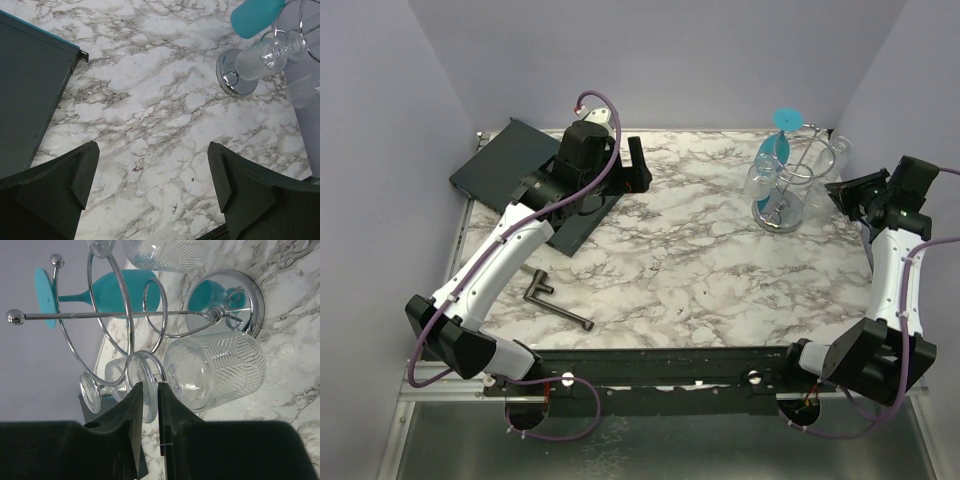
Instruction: Take the wine glass off the wine glass rack
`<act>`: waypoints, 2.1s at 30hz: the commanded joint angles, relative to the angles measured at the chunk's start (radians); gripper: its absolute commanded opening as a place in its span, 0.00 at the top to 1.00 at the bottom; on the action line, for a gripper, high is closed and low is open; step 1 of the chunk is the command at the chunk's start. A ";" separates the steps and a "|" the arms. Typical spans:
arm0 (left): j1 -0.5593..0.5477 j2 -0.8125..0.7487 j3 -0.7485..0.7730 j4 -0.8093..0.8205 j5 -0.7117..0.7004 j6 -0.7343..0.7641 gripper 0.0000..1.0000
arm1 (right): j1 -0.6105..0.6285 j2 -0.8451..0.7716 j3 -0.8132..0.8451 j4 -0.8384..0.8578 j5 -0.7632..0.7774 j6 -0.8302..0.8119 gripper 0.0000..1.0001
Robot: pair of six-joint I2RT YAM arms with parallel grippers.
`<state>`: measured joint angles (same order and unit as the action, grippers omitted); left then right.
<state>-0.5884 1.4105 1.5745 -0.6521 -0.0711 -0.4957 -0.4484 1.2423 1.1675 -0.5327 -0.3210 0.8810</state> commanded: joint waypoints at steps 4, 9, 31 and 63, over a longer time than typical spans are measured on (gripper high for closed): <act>0.006 0.013 0.020 0.012 0.030 -0.005 0.01 | -0.017 -0.042 -0.023 -0.010 0.012 -0.007 0.90; 0.006 0.017 0.021 0.012 0.033 -0.009 0.01 | -0.020 -0.049 -0.033 0.006 0.004 0.007 0.98; 0.007 0.021 0.029 0.019 0.024 -0.021 0.01 | -0.025 -0.118 -0.096 0.111 0.000 0.102 1.00; 0.018 0.016 -0.007 0.058 0.070 -0.081 0.01 | -0.029 -0.278 -0.146 0.050 0.038 0.166 1.00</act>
<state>-0.5770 1.4334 1.5890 -0.6315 -0.0360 -0.5385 -0.4732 1.0088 0.9657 -0.4511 -0.2779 1.0698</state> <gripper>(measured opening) 0.987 0.098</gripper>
